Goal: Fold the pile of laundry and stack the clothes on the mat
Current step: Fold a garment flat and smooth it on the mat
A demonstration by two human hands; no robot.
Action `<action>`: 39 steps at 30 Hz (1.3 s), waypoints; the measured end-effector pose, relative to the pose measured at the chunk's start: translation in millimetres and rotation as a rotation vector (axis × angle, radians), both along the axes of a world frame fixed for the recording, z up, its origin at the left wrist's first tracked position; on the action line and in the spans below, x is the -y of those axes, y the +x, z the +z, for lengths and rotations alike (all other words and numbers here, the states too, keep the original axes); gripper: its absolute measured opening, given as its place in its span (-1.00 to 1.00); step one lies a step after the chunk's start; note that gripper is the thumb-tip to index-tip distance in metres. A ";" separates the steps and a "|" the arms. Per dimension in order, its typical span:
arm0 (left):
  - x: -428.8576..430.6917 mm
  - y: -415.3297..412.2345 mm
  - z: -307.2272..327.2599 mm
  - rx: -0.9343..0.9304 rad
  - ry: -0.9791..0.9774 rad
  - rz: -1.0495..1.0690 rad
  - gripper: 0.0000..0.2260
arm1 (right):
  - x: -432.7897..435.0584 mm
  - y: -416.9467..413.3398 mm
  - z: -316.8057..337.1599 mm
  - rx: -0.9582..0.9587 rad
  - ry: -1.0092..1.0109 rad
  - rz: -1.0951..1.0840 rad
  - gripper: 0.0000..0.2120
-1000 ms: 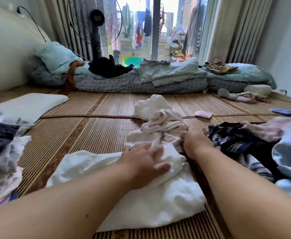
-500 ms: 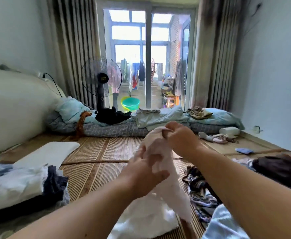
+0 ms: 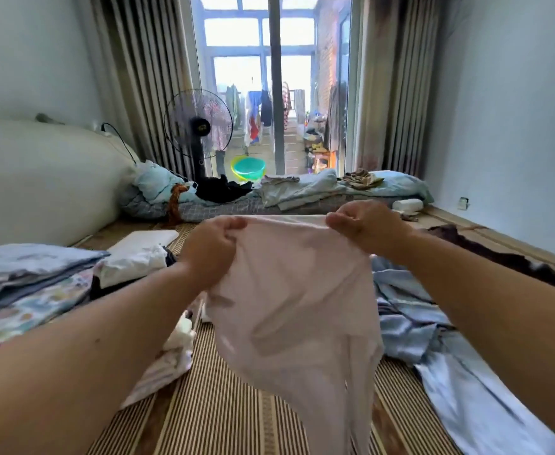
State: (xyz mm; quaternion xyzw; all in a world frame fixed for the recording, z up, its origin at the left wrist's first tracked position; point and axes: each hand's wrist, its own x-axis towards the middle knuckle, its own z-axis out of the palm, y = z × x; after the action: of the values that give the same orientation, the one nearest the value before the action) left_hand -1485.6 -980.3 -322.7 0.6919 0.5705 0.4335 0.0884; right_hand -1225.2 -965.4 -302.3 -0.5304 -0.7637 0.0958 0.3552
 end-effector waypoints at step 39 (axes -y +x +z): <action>29.7 -62.0 -4.1 -0.654 -0.283 0.071 -0.88 | 47.7 -16.1 -31.2 -0.658 -0.489 -0.061 -0.72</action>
State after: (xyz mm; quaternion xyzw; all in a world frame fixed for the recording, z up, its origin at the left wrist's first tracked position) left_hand -1547.7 -1010.0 -326.8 0.7547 0.6467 0.1087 -0.0187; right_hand -1241.3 -1013.1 -333.5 -0.5627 -0.5481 0.4284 0.4465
